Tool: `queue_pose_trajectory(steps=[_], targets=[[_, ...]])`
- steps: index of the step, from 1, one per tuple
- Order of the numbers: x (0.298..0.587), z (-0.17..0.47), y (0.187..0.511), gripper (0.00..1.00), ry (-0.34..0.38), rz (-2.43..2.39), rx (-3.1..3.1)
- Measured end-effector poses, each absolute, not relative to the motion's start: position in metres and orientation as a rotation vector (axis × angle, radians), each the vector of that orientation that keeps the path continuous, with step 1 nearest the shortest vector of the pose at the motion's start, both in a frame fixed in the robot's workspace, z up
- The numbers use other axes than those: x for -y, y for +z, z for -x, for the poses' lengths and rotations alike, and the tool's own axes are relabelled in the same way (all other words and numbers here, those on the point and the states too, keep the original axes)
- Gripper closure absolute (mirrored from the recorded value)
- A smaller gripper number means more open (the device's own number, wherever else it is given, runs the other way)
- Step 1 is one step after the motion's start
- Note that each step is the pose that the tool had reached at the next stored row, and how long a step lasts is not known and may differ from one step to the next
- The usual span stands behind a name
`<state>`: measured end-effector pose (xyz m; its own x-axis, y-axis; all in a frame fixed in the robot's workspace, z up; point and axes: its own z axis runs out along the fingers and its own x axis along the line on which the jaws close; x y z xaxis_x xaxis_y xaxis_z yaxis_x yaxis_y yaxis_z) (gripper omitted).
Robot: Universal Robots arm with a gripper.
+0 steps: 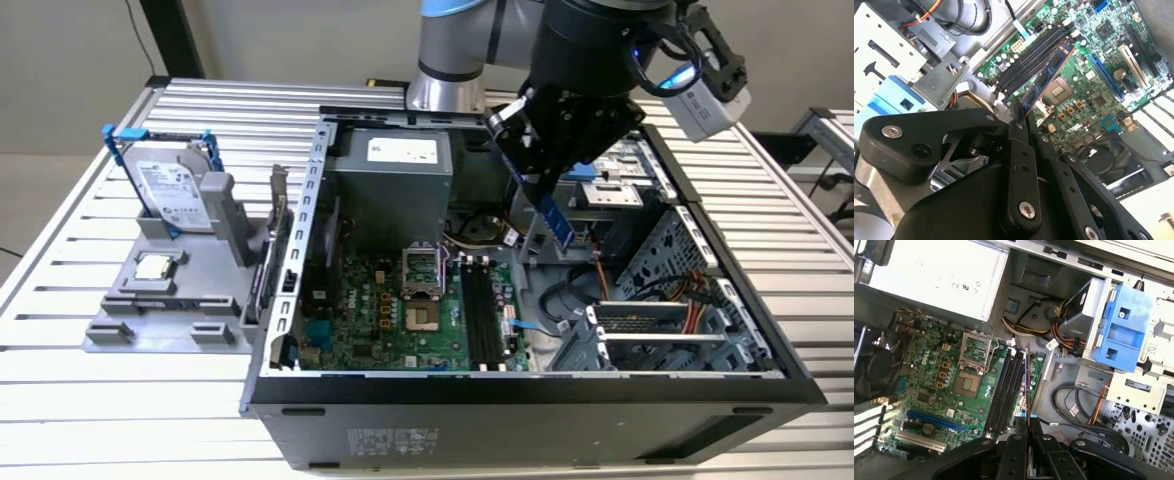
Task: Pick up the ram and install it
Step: 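Insert the ram into the slot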
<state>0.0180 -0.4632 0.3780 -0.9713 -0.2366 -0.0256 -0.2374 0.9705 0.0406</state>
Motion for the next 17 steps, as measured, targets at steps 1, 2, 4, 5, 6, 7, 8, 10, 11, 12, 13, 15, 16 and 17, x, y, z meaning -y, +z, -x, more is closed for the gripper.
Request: queue_pose_trajectory(steps=[1, 2, 4, 5, 6, 7, 8, 10, 11, 12, 13, 15, 16, 17], targets=[[0.4632, -0.018, 0.378, 1.0, 0.068, 0.356, -3.1], [0.4632, -0.018, 0.378, 1.0, 0.067, 0.338, -3.101], [0.4633, -0.018, 0.378, 1.0, 0.067, 0.302, -3.105], [0.4633, -0.018, 0.378, 1.0, 0.067, 0.282, -3.106], [0.4633, -0.018, 0.378, 1.0, 0.067, 0.264, -3.108], [0.4633, -0.018, 0.378, 1.0, 0.066, 0.246, -3.109], [0.4634, -0.018, 0.378, 1.0, 0.066, 0.23, -3.11], [0.4634, -0.018, 0.378, 1.0, 0.066, 0.194, -3.112], [0.4635, -0.018, 0.378, 1.0, 0.066, 0.177, -3.113], [0.4635, -0.018, 0.378, 1.0, 0.065, 0.159, -3.113], [0.4635, -0.018, 0.378, 1.0, 0.065, 0.143, -3.114], [0.4636, -0.018, 0.378, 1.0, 0.065, 0.109, -3.115], [0.4636, -0.018, 0.378, 1.0, 0.065, 0.093, -3.115], [0.4637, -0.018, 0.378, 1.0, 0.064, 0.077, -3.115]])
